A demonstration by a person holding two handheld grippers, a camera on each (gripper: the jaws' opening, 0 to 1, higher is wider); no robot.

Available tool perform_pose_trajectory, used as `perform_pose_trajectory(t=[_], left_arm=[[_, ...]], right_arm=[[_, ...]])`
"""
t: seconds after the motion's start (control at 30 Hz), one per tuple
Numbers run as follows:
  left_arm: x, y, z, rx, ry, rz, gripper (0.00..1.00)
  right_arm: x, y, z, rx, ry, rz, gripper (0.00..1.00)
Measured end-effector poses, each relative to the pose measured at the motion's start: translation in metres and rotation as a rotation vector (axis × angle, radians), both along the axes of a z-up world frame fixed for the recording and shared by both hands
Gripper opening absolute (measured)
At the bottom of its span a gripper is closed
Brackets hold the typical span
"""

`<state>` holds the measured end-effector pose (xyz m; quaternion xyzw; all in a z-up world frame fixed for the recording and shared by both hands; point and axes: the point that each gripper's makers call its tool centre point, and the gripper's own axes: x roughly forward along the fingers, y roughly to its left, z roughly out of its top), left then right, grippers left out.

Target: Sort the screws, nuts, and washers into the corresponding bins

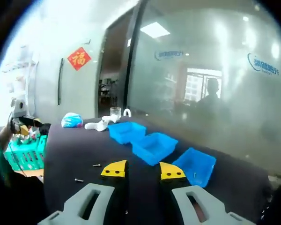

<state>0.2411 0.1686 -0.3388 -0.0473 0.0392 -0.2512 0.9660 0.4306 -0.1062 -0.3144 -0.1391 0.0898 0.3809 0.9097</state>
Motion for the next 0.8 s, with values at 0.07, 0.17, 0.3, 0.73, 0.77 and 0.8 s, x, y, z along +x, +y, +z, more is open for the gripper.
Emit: perform_pose_trajectory(t=[0.07, 0.17, 0.3, 0.73, 0.77, 0.8], left_arm=[[0.000, -0.001, 0.000, 0.000, 0.000, -0.001, 0.44], [-0.002, -0.005, -0.001, 0.006, 0.003, -0.007, 0.44], [-0.003, -0.009, -0.002, 0.008, 0.006, -0.015, 0.44], [-0.003, -0.014, -0.003, 0.006, 0.008, -0.018, 0.43], [-0.003, -0.015, -0.004, 0.004, 0.011, -0.020, 0.43], [-0.002, -0.018, -0.005, 0.007, 0.013, -0.024, 0.43]], right_arm=[[-0.013, 0.001, -0.003, -0.044, -0.001, 0.048, 0.24], [-0.028, 0.001, -0.003, -0.067, -0.001, 0.088, 0.26], [-0.038, -0.003, -0.001, -0.099, 0.000, 0.135, 0.27], [-0.064, 0.007, -0.004, -0.284, -0.050, 0.362, 0.29], [-0.065, 0.015, -0.002, -0.290, -0.059, 0.383, 0.29], [-0.066, 0.022, -0.002, -0.304, -0.066, 0.407, 0.29]])
